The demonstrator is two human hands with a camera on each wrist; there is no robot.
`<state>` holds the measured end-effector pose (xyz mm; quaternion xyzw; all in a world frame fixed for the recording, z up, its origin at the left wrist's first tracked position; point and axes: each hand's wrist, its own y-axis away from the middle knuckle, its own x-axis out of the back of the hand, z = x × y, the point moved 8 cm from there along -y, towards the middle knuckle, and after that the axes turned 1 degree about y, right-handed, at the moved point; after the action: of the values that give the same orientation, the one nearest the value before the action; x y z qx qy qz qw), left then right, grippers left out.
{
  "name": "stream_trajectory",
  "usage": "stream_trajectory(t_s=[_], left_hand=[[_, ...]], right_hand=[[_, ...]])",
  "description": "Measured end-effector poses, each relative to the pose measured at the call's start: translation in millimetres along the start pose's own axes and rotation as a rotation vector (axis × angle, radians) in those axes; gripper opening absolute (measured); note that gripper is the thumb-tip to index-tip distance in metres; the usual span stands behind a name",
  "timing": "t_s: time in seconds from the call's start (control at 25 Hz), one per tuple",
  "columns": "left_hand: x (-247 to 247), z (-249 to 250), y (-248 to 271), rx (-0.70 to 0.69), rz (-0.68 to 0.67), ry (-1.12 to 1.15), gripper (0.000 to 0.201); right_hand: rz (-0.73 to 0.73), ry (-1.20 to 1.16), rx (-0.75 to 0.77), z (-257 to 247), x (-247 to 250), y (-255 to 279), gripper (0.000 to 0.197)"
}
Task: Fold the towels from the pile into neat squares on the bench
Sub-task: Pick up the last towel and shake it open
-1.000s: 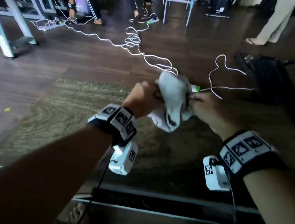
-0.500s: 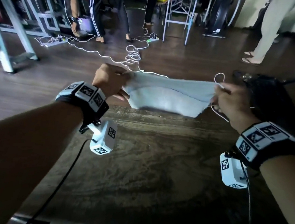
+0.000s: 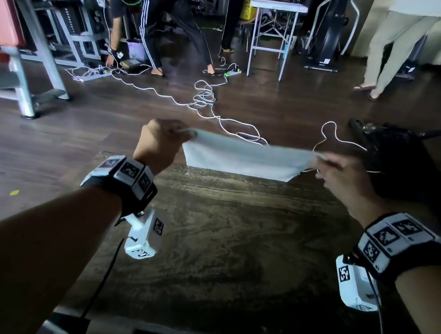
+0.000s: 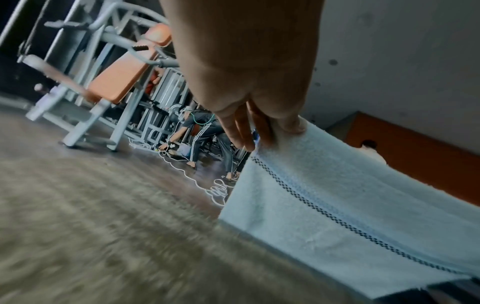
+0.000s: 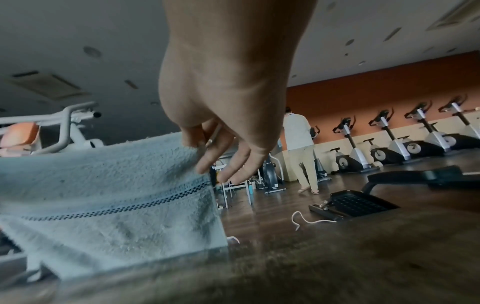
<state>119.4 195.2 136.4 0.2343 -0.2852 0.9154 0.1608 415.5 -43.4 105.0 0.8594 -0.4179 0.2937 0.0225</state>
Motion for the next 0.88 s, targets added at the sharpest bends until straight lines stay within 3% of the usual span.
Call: stream_trajectory(t_s=[0.12, 0.24, 0.32, 0.56, 0.72, 0.88], left_hand=[[2, -18, 43, -0.041, -0.116, -0.114, 0.026], [12, -30, 91, -0.022, -0.210, -0.148, 0.029], [23, -30, 117, -0.019, -0.268, -0.171, 0.029], [74, -1, 158, -0.081, -0.100, -0.113, 0.044], [90, 21, 185, -0.135, -0.061, -0.068, 0.045], [104, 33, 206, -0.109, -0.065, -0.111, 0.037]], right_hand=[[-0.032, 0.270, 0.086, 11, -2, 47, 0.021], [-0.114, 0.335, 0.309, 1, -15, 103, 0.011], [-0.126, 0.357, 0.359, -2, -13, 136, 0.013], [-0.085, 0.260, 0.273, -24, 13, 190, 0.018], [0.028, 0.249, 0.349, -49, 32, 222, 0.015], [0.020, 0.253, 0.403, -64, 48, 246, 0.015]])
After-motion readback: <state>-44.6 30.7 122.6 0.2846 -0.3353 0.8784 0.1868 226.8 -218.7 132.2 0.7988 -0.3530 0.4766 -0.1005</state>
